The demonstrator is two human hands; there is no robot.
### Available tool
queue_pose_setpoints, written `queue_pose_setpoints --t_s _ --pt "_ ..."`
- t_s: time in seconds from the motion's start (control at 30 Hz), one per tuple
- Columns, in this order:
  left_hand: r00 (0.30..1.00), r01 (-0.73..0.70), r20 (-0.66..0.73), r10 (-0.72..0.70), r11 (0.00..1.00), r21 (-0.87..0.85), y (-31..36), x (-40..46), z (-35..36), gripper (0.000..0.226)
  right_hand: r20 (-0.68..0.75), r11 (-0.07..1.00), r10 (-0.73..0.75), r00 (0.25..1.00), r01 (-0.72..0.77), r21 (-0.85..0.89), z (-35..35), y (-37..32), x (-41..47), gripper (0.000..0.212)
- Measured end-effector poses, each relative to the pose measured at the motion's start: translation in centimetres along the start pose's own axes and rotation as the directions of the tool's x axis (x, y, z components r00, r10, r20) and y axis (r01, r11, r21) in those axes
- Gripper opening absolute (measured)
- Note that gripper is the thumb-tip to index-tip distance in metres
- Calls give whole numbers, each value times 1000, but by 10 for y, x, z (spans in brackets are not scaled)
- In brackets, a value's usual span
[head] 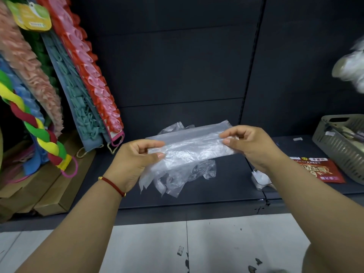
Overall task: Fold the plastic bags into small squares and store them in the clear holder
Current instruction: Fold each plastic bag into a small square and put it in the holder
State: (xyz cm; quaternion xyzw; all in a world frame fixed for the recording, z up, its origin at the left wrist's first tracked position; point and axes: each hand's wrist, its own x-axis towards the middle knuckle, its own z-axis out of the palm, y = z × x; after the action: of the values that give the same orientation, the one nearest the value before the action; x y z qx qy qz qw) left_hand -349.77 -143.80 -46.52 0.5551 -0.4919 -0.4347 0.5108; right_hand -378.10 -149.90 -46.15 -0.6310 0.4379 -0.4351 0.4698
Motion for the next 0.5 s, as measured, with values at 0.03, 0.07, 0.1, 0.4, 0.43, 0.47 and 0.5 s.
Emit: queue_pose_setpoints --t_s 0.03,0.07,0.1,0.4,0.43,0.47,0.5 --pt "1000 -10 9 10 1000 23 1 -1 -1 29 -1 1000 9 1000 -9 13 -1 0 0 13" --pt "1000 -17 15 16 999 38 2 -2 -1 29 2 999 17 1000 -17 31 -2 -1 0 14" --pt "1000 -18 15 17 999 33 2 -2 -2 25 5 999 20 1000 -21 41 -3 -1 0 15" --pt "995 -46 85 46 999 -5 8 -8 3 48 -81 996 14 997 -7 92 -4 1 -1 32" --pt "995 -51 82 51 999 -8 8 -8 3 49 -91 994 12 996 -2 111 -4 2 -1 32" --pt "995 -56 81 57 998 -6 9 -8 4 49 -104 992 13 995 0 127 -3 2 -1 32" --pt "996 -61 71 61 998 7 8 -8 5 50 -116 990 16 993 1 142 -2 3 -1 32"
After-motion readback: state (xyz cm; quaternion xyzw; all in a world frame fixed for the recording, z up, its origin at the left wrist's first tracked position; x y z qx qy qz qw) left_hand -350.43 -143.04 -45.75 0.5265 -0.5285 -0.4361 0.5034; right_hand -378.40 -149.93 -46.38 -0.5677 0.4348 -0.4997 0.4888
